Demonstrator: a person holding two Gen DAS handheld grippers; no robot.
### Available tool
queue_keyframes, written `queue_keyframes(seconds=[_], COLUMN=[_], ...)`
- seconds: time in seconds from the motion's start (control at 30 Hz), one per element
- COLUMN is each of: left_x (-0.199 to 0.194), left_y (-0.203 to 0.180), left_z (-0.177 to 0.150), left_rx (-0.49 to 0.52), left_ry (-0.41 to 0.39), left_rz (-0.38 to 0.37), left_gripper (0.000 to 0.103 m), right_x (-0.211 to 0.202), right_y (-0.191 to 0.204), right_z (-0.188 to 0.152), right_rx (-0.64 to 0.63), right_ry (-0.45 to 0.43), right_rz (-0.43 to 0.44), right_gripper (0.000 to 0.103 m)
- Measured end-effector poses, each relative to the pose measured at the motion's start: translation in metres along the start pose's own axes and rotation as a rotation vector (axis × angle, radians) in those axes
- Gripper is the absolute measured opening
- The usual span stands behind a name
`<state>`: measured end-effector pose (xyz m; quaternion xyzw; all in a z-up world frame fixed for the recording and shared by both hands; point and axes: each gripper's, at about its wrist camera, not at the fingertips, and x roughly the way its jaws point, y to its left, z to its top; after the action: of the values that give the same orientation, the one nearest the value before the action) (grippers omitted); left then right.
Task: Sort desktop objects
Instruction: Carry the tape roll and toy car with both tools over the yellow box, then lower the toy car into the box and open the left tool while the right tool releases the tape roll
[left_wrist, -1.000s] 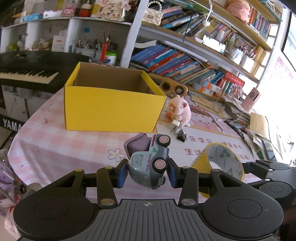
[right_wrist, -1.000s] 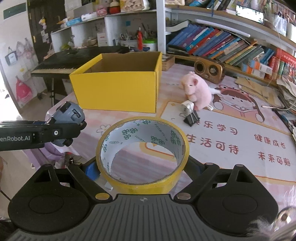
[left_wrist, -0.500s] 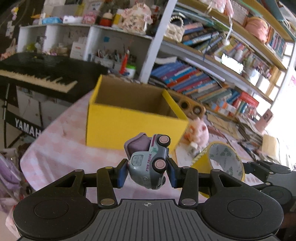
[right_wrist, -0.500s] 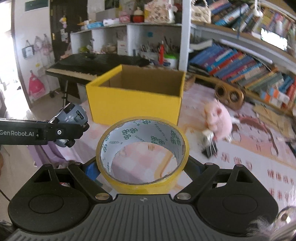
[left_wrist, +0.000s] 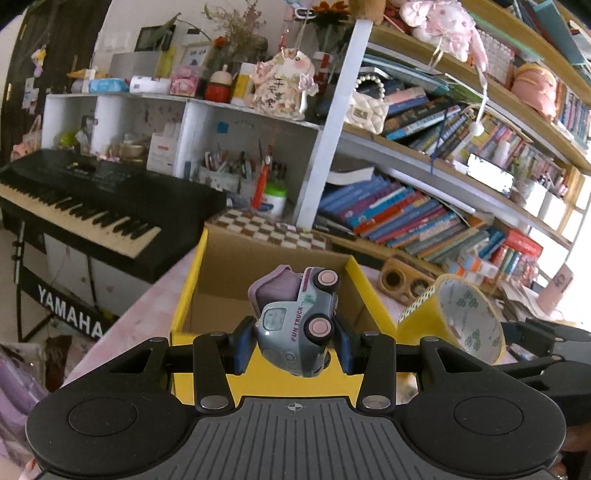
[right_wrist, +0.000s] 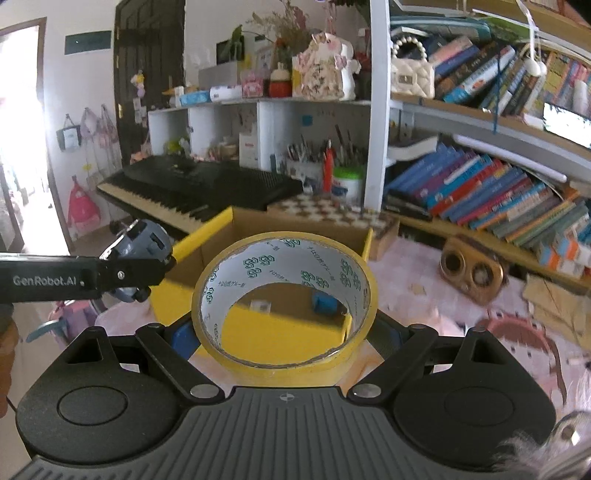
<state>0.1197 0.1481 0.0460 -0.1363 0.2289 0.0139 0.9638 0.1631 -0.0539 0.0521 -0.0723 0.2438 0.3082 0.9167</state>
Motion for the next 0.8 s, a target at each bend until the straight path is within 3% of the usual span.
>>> queue_keyframes(seconds=[0.23,0.5,0.8], left_x=[0.038,0.090,0.150], left_y=[0.002,0.004,0.012], left_z=[0.016,0.034,0.054], left_rx=[0.013,0.073,0.079], left_ry=[0.007,0.044,0.161], left_rz=[0.057,0.123,0.131], left_gripper=[0.042,0.042,0.042], right_x=[0.033,0.097,0.175], right_y=[-0.013,-0.027,-0.029], right_z=[0.029,0.052,0.062], right_rx=[-0.101,-0.216,-0.390], right_ry=[-0.040,-0.020,0.096], right_rz=[0.043,0.086,0.154], right_gripper=[0.090,0.090,0.090])
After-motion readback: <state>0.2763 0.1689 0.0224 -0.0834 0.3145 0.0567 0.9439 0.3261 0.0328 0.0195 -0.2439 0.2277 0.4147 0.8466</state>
